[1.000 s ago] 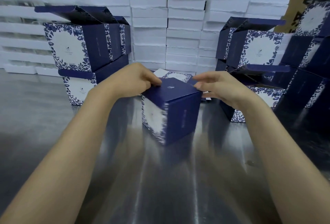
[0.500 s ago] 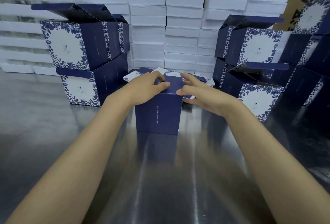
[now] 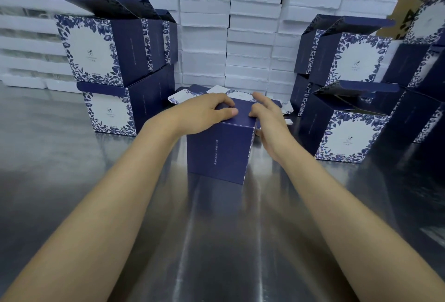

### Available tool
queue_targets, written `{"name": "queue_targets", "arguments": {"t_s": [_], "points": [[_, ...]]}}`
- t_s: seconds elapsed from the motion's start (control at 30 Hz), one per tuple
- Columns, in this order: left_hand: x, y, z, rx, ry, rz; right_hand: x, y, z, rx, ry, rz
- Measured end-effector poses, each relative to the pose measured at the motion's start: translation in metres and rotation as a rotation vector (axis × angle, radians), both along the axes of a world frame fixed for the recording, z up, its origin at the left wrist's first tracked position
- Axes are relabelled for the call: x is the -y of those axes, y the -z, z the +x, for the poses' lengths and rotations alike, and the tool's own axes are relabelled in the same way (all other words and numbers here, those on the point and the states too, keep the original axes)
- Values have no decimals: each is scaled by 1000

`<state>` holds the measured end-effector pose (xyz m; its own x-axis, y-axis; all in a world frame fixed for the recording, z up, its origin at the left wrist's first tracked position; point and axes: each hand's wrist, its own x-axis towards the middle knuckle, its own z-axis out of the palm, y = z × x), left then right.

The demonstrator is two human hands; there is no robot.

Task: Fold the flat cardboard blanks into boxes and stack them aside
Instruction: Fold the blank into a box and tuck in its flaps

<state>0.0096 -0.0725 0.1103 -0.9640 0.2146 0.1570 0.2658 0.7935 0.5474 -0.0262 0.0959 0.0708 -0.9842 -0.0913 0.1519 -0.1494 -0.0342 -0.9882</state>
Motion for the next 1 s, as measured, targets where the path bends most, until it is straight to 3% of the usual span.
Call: {"name": "queue_targets", "arguments": {"t_s": [0.2, 0.6, 0.83, 1.0], "points": [[-1, 1, 1, -9, 11, 7, 5, 4, 4, -174, 67, 100], [0, 2, 3, -5, 20, 14, 6, 6, 0, -207, 175, 8], [-15, -11, 13, -136, 50, -170, 7, 8, -1, -231, 283, 13], [-49, -8, 21, -245, -68, -264, 4, 9, -3, -231, 330, 35]]}}
